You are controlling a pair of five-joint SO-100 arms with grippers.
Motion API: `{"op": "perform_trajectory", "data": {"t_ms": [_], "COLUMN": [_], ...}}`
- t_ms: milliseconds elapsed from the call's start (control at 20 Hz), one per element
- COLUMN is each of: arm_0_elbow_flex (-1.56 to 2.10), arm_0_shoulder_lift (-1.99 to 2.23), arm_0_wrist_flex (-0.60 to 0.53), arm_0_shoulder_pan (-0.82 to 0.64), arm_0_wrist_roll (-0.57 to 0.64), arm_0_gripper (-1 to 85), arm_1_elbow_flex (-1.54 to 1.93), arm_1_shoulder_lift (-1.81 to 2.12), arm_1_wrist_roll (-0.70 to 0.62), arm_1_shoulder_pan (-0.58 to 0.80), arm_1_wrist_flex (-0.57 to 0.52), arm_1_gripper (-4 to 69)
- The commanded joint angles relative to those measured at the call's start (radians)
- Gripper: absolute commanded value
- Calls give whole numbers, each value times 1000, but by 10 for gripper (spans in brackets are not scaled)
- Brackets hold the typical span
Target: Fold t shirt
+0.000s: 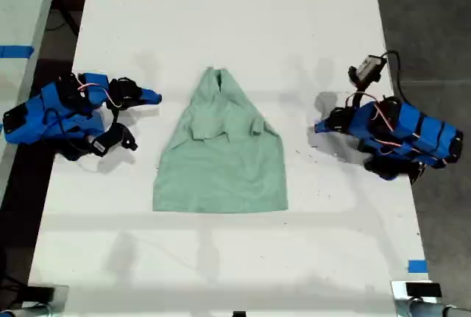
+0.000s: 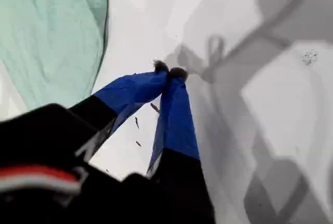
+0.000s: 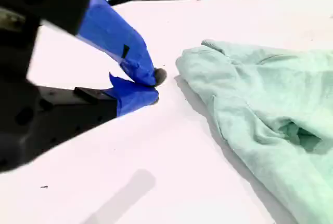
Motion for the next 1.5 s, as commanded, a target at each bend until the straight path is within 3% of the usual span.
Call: {"op": "perform_trajectory", "data": {"t_ms": [0,200,400,450,550,650,1100,1450], "arm_0_elbow_flex": [41,41,41,41,41,41,41,41], "arm_0_shoulder_lift": [9,9,9,9,9,9,9,9], "arm_0_wrist_flex": [-2,-2,-2,-2,-2,-2,-2,-2], "arm_0_shoulder_pan": [11,-2,-14,-6,-2,-6,-5,-2], "arm_0_wrist_roll": [9,14,18,18,18,18,18,18], "arm_0_gripper": [-3,-3,-3,-3,-3,-3,-3,-3], "arm_1_elbow_flex": [46,-94,-480,-517,-528,-555,-710,-980], "arm_1_shoulder_lift": [12,-60,-551,-618,-739,-905,-1333,-1726], "arm_1_wrist_roll": [84,89,190,219,285,321,330,259], "arm_1_shoulder_pan": [-57,-46,-204,-255,-359,-443,-551,-554], "arm_1_wrist_flex": [-14,66,49,17,-80,-170,-445,-518], "arm_1_gripper": [1,-2,1,17,137,166,186,194]}}
